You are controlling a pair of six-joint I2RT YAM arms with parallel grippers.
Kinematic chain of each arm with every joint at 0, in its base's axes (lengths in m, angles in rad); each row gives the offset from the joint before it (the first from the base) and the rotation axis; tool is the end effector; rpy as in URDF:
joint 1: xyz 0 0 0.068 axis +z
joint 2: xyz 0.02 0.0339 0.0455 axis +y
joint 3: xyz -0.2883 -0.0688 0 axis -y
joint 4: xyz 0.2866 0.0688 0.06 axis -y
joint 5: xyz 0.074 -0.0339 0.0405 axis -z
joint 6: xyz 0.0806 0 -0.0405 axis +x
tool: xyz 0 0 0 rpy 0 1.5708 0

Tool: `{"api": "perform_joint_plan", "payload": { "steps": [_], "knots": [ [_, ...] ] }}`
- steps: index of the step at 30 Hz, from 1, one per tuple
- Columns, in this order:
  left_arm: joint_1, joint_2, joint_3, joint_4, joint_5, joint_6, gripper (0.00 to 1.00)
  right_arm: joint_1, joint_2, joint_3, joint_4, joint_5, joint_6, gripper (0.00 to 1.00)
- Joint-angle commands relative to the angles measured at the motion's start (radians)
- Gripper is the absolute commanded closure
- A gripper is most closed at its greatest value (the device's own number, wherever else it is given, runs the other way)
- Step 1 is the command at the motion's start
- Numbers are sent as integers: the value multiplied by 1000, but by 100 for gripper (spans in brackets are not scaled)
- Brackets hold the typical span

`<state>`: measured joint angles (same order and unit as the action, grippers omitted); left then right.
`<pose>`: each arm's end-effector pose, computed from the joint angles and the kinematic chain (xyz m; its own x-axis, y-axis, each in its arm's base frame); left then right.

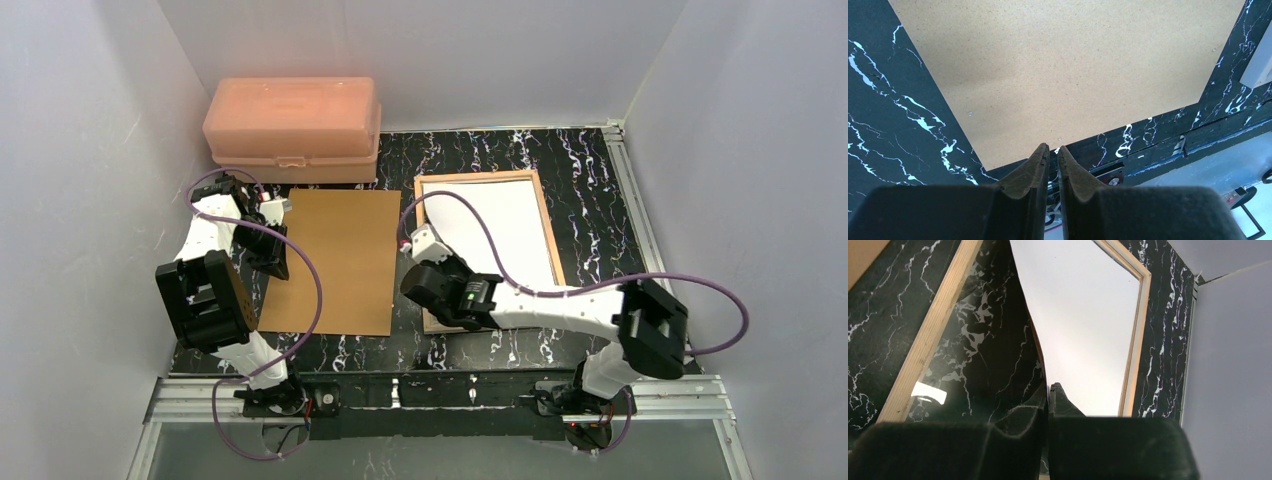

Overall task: Put the photo into the frame
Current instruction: Turn over the photo from the photo frame.

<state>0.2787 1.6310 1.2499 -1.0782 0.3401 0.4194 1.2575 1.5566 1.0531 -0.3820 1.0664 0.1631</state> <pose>0.3366 0.0683 0.2013 -0.9637 0.1235 -0.2366 0.1848 0.9485 -0.2575 0.1804 0.3277 0.2286 -0.2824 -0.6170 -0.7346 -0.2464 0.7867 -0.5660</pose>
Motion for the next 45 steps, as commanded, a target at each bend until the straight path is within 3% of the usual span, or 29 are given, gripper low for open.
{"api": "perform_joint_plan", "payload": {
  "steps": [1,10,20,25,29,34,39,45],
  "knots": [
    [3,-14,0,-31,9,10,89,-1,-166,-36,50,84,66,89],
    [4,-12,0,-30,8,11,89,-1,-266,-90,83,242,117,89],
    [4,-11,-6,-26,6,12,89,-1,-175,-96,189,166,-24,90],
    [4,-12,-4,-26,4,10,89,-1,-140,-71,180,210,53,94],
    [3,-17,-8,-26,-3,16,89,-1,-172,-61,129,300,147,94],
    [4,-13,-3,-26,-2,15,89,-2,-258,-115,247,292,39,95],
    [4,-14,5,-33,6,7,89,-1,-301,-64,87,418,198,97],
    [4,-13,15,-38,5,9,89,-2,-352,-49,77,515,161,97]
  ]
}}
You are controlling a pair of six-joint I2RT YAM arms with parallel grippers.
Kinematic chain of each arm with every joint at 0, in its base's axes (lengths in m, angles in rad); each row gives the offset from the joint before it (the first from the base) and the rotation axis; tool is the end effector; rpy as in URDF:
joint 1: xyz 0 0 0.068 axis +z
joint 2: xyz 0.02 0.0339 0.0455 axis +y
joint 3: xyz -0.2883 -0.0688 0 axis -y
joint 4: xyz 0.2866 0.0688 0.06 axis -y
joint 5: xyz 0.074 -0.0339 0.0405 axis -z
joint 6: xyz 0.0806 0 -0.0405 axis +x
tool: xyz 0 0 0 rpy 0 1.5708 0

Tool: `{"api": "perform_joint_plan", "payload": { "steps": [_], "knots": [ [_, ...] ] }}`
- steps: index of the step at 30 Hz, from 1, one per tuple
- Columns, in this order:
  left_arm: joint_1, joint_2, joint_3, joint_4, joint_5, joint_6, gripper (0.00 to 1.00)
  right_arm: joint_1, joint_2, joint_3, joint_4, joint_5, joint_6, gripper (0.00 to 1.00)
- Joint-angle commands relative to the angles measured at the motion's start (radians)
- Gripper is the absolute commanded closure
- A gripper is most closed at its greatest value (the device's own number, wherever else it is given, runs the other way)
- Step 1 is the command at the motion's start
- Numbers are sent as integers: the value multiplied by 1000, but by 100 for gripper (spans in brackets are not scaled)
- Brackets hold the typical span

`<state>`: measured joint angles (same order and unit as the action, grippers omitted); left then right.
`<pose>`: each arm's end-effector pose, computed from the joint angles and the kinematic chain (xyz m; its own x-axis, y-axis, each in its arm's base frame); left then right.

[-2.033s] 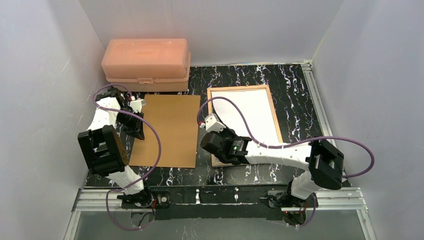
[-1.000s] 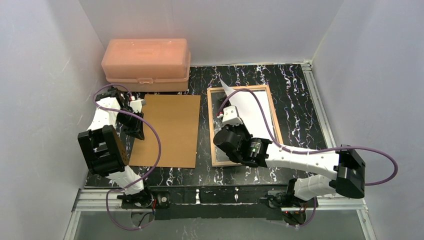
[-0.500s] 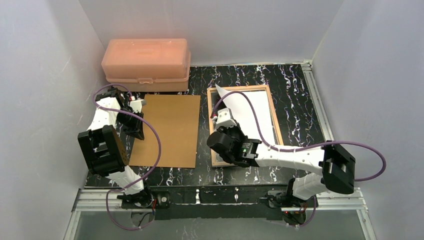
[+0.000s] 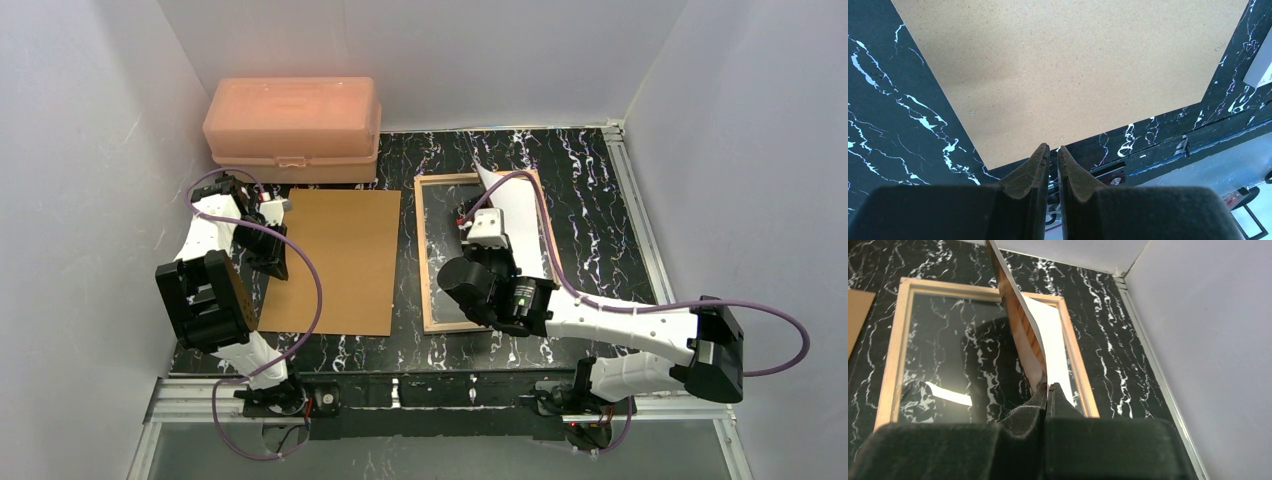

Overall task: Put the photo into the frame
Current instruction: Turn over the photo from the photo frame.

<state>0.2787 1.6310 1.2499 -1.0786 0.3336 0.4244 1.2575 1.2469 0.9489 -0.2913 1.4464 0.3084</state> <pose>0.3364 0.0688 0.2011 -0.9634 0.1290 -0.2350 0.1884 0.9495 -0.2509 0.1654 0.2509 0.3133 -0.1219 -0.2540 -0.9595 0.1818 0.9446 -0.2731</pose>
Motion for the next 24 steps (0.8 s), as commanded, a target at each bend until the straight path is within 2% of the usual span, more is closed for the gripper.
{"api": "perform_joint_plan", "payload": {
  "steps": [1,4,10,11,15,24],
  "knots": [
    [4,-15,16,-39,13,3,89,-1,-46,56,-9,139,4,96],
    [3,-13,16,-38,15,2,89,-1,-47,29,69,169,-77,96],
    [4,-18,17,-39,13,6,89,-2,37,37,88,150,-50,97],
    [4,-18,18,-42,13,7,90,-2,58,40,96,121,-59,97],
    [4,-22,20,-46,11,9,90,-3,131,3,303,-39,-294,97],
    [5,-23,20,-47,13,11,90,-2,199,-31,345,-208,-438,99]
  ]
}}
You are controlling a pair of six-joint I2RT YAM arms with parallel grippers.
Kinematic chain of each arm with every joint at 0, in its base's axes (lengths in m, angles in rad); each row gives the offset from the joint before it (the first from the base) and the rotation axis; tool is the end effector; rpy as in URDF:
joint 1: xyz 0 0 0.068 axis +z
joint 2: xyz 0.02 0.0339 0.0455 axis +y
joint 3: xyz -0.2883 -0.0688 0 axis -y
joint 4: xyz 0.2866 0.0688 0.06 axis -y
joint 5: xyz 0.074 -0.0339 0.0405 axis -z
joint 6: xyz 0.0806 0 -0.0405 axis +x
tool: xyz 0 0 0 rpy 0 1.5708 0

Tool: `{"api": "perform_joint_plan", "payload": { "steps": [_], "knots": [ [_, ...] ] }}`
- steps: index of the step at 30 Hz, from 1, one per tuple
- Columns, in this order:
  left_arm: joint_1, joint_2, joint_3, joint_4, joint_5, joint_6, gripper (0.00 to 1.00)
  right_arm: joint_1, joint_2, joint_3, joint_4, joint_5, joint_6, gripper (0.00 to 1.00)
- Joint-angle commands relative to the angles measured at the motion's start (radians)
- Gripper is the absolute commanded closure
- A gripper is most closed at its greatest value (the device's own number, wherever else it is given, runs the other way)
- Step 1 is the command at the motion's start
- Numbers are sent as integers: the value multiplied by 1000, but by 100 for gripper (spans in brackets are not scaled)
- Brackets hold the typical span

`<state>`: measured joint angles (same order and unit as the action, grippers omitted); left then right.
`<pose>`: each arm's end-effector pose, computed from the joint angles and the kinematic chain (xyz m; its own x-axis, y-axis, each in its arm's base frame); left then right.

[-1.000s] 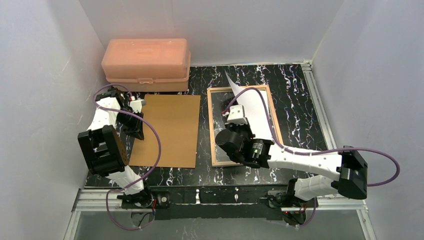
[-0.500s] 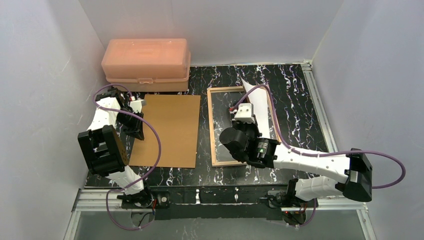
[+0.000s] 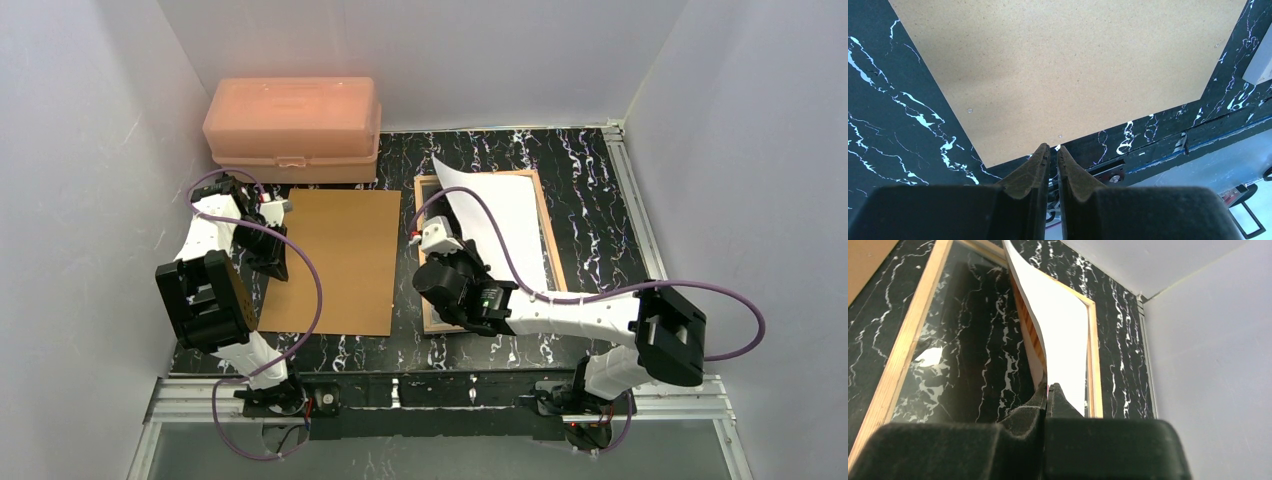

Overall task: Put the photo into the frame
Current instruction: Turn over the photo from the photo frame.

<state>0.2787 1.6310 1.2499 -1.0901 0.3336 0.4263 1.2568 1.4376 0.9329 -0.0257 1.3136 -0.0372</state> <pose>0.3347 0.0683 0.2010 -0.9656 0.1301 -0.2253 0.1874 0.9485 -0.2555 0.1801 0.3023 0.2654 -0.1567 -0.5132 -0.8438 0.0099 0.8535 -0.5210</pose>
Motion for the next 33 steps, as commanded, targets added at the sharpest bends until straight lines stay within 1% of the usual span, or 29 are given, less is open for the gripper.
{"api": "perform_joint_plan", "payload": {
  "steps": [1,7,15,20,22,26,33],
  "knots": [
    [5,-23,20,-36,13,9,90,-1,15,-17,78,-91,-102,99],
    [5,-21,19,-36,15,9,90,-1,55,-5,47,-186,-141,99],
    [5,-16,18,-34,15,9,90,22,85,30,-43,-224,-84,99],
    [5,-15,13,-33,15,11,91,57,87,67,-153,-268,-39,99],
    [5,-17,8,-30,15,13,91,70,80,70,-186,-264,-13,99],
    [5,-15,1,-26,16,12,91,77,61,44,-193,-250,-3,99],
    [5,-15,3,-26,17,10,91,79,98,43,-206,-236,-43,99]
  ]
}}
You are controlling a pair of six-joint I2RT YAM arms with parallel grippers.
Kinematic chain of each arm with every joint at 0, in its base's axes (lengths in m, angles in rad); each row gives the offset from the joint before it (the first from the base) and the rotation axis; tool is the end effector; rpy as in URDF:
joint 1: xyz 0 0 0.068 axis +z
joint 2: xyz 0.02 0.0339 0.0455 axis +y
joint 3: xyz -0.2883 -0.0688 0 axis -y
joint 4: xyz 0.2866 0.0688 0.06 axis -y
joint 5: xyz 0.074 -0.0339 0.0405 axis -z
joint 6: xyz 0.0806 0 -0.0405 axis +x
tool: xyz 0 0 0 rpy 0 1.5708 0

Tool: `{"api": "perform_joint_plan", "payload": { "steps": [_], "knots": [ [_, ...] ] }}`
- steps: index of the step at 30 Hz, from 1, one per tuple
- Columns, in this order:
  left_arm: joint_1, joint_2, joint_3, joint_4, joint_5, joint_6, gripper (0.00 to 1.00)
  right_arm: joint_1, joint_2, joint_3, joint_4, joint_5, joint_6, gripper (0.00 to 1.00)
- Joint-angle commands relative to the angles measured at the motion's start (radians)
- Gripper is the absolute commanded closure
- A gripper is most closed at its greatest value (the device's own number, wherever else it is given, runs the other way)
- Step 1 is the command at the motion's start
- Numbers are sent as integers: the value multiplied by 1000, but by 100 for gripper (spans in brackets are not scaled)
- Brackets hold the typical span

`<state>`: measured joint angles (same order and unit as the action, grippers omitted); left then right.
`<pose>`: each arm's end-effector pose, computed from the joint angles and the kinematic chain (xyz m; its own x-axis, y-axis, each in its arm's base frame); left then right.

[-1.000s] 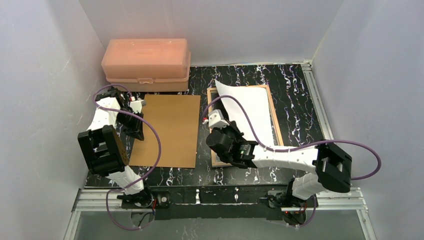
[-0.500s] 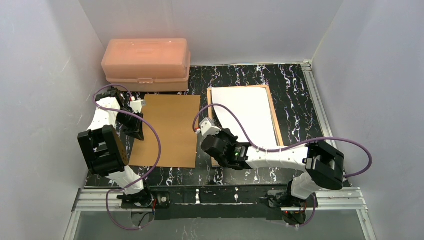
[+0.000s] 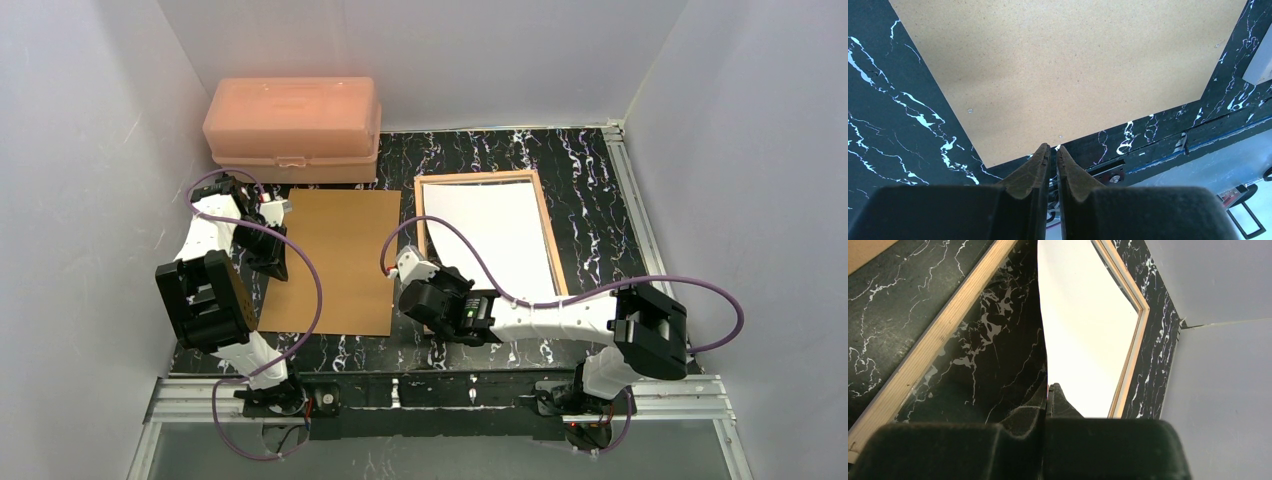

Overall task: Put the photo into the frame
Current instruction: Turn over the photo from the photo frame.

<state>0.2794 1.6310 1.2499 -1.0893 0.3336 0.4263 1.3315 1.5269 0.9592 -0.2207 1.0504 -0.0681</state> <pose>0.3348 0.0686 0.2010 -0.9655 0.1295 -0.2260 0.1869 0.9486 -0.2552 0.1537 0.3348 0.2171 -0.1447 -0.7359 -0.6615 -0.3487 0.6635 -0.6619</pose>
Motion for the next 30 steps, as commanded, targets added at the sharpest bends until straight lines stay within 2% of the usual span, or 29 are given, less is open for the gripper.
{"api": "perform_joint_plan", "payload": {
  "steps": [1,9,17,21,30],
  "knots": [
    [4,-14,3,-28,16,11,91,4,17,18,-10,32,-21,99],
    [4,-20,1,-27,12,14,92,6,39,19,112,213,-11,99],
    [8,-19,4,-29,8,19,92,11,60,27,171,223,-80,99],
    [10,-16,6,-29,13,19,92,12,66,60,163,294,-20,99],
    [13,-21,7,-31,14,22,92,11,-101,4,200,476,60,99]
  ]
}}
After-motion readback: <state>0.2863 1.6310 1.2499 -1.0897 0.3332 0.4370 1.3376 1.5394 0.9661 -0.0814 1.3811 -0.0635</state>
